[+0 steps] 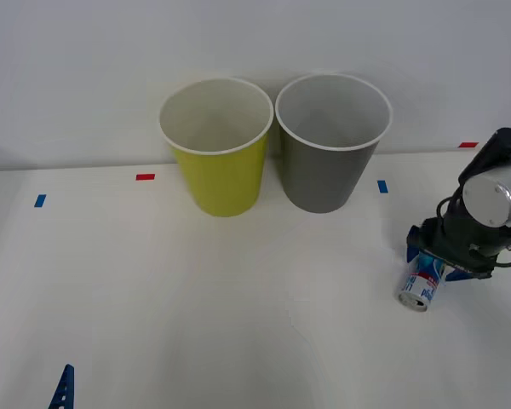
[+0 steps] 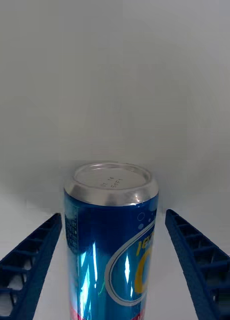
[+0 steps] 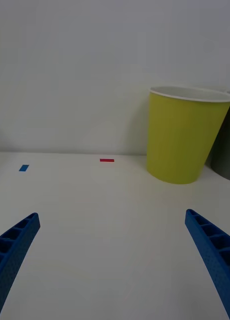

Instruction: Put cans in the gray bin and PET bottles in the light green bin.

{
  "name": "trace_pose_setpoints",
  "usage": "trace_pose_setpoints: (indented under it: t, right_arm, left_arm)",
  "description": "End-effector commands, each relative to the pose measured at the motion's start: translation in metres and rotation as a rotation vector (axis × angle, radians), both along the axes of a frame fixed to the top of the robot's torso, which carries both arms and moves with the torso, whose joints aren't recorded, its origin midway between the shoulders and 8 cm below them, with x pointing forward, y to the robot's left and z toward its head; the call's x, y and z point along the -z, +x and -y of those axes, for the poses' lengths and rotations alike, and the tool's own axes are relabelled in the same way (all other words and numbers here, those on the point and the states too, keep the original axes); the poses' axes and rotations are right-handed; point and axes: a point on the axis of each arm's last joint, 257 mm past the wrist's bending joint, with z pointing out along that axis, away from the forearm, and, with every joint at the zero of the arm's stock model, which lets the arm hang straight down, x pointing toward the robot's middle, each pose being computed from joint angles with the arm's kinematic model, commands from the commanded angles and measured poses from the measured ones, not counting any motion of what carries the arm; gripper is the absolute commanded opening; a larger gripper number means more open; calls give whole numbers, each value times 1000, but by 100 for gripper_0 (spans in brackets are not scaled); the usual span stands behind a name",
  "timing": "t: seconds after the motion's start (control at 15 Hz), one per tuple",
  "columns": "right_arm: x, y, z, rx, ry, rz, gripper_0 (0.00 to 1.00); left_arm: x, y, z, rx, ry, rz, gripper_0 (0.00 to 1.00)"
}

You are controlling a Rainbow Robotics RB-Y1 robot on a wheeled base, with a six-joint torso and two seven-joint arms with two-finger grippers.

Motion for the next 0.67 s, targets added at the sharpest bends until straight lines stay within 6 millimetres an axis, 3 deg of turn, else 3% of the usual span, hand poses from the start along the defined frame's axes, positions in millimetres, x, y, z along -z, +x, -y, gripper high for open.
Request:
trace_pose_setpoints:
  t: [0.07, 0.47, 0.67]
  right_arm:
    - [1, 1, 4, 6, -18, 5, 8]
    - [-2, 0, 11, -9, -51, 35, 1]
    - [-15, -8, 8, -96, -46, 119, 0]
  left_arm:
    - [0, 0, 0, 0, 0, 0, 100]
    - [0, 0, 0, 0, 0, 0, 100]
    - [0, 0, 0, 0, 0, 0, 100]
